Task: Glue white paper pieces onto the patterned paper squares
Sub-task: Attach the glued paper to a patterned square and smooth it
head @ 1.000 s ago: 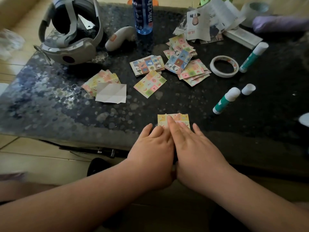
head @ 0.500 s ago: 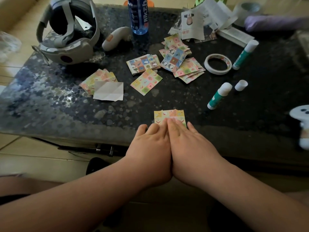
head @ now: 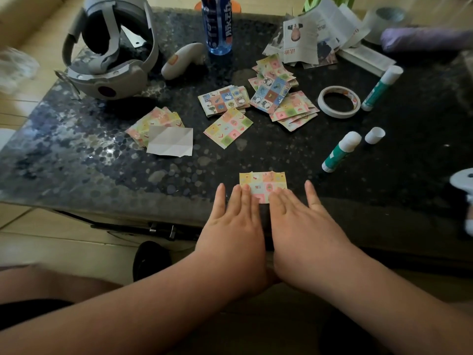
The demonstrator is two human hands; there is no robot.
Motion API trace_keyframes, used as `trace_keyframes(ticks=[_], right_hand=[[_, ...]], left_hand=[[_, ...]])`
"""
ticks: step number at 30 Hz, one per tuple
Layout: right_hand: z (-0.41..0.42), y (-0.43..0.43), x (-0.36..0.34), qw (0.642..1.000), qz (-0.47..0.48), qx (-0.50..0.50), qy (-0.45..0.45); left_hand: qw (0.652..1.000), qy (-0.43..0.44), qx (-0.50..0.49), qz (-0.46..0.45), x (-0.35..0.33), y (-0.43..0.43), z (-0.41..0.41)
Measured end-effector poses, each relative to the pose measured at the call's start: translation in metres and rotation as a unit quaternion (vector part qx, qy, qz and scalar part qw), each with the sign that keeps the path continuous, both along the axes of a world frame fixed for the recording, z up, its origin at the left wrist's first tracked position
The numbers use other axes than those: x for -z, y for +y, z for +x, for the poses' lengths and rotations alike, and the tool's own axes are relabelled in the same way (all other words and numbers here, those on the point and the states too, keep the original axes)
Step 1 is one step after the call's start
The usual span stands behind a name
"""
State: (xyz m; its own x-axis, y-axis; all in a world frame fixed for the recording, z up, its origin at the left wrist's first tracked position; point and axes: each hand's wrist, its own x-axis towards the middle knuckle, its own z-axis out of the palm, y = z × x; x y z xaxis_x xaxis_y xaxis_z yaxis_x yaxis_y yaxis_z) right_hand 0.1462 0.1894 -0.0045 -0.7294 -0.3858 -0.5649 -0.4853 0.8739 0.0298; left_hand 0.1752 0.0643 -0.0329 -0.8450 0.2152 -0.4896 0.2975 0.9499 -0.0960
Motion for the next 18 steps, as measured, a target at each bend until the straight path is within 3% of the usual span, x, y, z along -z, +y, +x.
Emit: trace_keyframes(ticks=[5, 11, 18], right_hand=[[-0.016, 0.002, -0.002, 0.999, -0.012, 0.050, 0.011], [-0.010, 0.003, 0.000, 0.999, -0.003, 0.044, 0.011], [-0.018, -0.001, 0.012, 0.999, -0.024, 0.023, 0.043]], left_hand=[[0.999, 0.014, -0.036, 0.025, -0.003, -0.005, -0.025], [0.999, 0.004, -0.031, 0.015, -0.001, -0.005, -0.018], [0.997, 0.022, 0.006, 0.070, 0.001, -0.008, -0.033]])
